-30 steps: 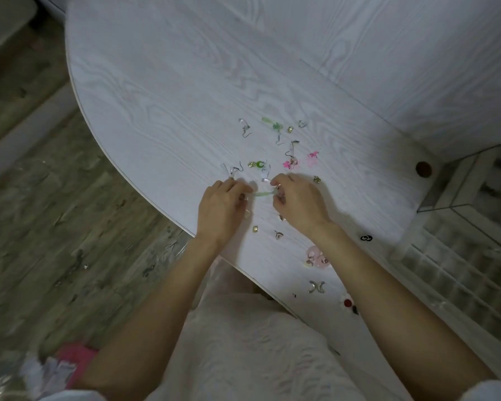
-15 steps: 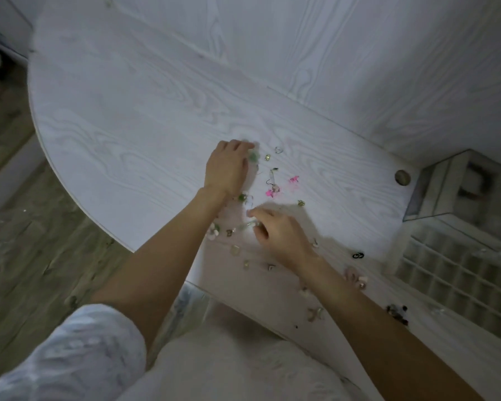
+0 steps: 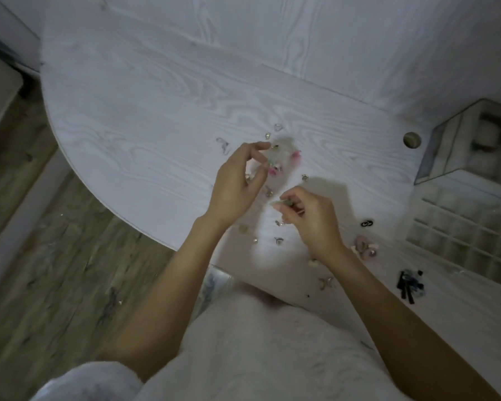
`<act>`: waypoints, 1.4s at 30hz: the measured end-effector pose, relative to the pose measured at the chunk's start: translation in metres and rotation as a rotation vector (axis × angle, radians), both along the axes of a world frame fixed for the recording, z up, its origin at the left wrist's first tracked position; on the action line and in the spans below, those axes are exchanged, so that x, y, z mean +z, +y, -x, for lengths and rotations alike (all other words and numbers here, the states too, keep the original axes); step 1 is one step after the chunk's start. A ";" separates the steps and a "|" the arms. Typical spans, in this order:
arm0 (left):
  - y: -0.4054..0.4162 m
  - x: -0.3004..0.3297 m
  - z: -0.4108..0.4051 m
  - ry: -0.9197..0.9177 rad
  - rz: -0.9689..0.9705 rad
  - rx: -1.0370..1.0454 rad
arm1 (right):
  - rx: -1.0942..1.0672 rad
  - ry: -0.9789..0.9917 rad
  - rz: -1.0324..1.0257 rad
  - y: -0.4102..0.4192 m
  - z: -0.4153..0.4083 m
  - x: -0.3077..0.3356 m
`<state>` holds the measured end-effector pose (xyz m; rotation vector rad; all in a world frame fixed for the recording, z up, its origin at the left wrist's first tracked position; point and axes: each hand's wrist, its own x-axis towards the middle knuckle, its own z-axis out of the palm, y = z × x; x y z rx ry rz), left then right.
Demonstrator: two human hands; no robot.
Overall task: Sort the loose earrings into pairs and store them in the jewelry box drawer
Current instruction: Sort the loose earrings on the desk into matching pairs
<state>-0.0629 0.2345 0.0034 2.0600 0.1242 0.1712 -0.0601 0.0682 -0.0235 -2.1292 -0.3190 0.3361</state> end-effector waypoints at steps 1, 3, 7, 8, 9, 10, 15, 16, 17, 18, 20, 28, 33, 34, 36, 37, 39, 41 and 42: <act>-0.012 0.006 0.014 0.003 0.078 0.006 | -0.037 0.002 -0.020 -0.010 0.006 0.005; -0.034 0.012 0.035 -0.004 0.206 -0.002 | -0.101 0.018 -0.042 -0.030 0.017 0.012; -0.093 0.008 0.062 0.076 0.294 -0.106 | -0.232 0.046 -0.043 -0.093 0.047 0.024; -0.109 0.006 0.069 0.110 0.295 -0.139 | -0.267 0.055 -0.047 -0.111 0.059 0.026; -0.122 0.002 0.074 0.135 0.295 -0.167 | -0.294 0.068 -0.054 -0.126 0.068 0.029; -0.138 -0.002 0.081 0.153 0.286 -0.203 | -0.318 0.083 -0.056 -0.144 0.080 0.029; -0.205 -0.024 0.118 0.180 0.172 -0.357 | -0.436 0.124 0.045 -0.208 0.130 0.016; -0.217 -0.029 0.125 0.187 0.130 -0.369 | -0.451 0.132 0.060 -0.218 0.139 0.011; -0.226 -0.034 0.132 0.182 0.064 -0.384 | -0.455 0.142 0.083 -0.225 0.145 0.006; -0.236 -0.040 0.138 0.165 -0.015 -0.407 | -0.452 0.155 0.109 -0.232 0.153 0.002; -0.251 -0.050 0.147 0.120 -0.144 -0.435 | -0.438 0.179 0.146 -0.241 0.162 -0.008; -0.291 -0.061 0.146 0.159 -0.312 -0.386 | -0.387 0.149 0.240 -0.256 0.168 -0.015; -0.290 -0.064 0.151 0.167 -0.249 -0.407 | -0.357 0.089 0.364 -0.276 0.172 -0.018; -0.289 -0.064 0.152 0.169 -0.250 -0.412 | -0.354 0.080 0.394 -0.278 0.173 -0.021; -0.288 -0.064 0.154 0.158 -0.272 -0.418 | -0.364 0.055 0.417 -0.277 0.173 -0.023; -0.288 -0.064 0.155 0.152 -0.290 -0.420 | -0.371 0.035 0.422 -0.275 0.172 -0.024; -0.289 -0.065 0.157 0.142 -0.321 -0.423 | -0.365 0.015 0.445 -0.268 0.173 -0.024; -0.291 -0.065 0.158 0.142 -0.326 -0.420 | -0.352 0.037 0.418 -0.261 0.173 -0.023; -0.291 -0.065 0.158 0.144 -0.321 -0.422 | -0.355 0.063 0.376 -0.258 0.174 -0.024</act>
